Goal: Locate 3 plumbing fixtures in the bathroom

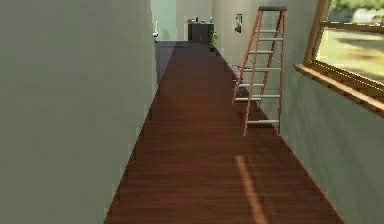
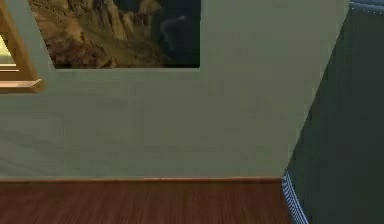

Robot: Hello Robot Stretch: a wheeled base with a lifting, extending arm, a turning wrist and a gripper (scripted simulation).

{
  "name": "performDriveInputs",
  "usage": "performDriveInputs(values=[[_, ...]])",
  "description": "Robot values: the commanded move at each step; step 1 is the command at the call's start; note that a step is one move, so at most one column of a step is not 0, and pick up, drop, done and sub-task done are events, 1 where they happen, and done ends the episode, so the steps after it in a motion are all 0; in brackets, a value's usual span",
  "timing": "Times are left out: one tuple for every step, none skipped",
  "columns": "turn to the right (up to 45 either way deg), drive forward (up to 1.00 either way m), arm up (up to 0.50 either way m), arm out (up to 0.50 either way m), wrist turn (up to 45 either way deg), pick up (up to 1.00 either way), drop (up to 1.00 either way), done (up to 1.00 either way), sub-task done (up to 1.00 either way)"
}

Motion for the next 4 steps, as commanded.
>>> performDriveInputs(values=[[0.0, 1.00, 0.00, 0.00, 0.0, 0.00, 0.00, 0.00, 0.00], [0.0, 1.00, 0.00, 0.00, 0.0, 0.00, 0.00, 0.00, 0.00], [0.0, 1.00, 0.00, 0.00, 0.0, 0.00, 0.00, 0.00, 0.00], [0.0, 1.00, 0.00, 0.00, 0.0, 0.00, 0.00, 0.00, 0.00]])
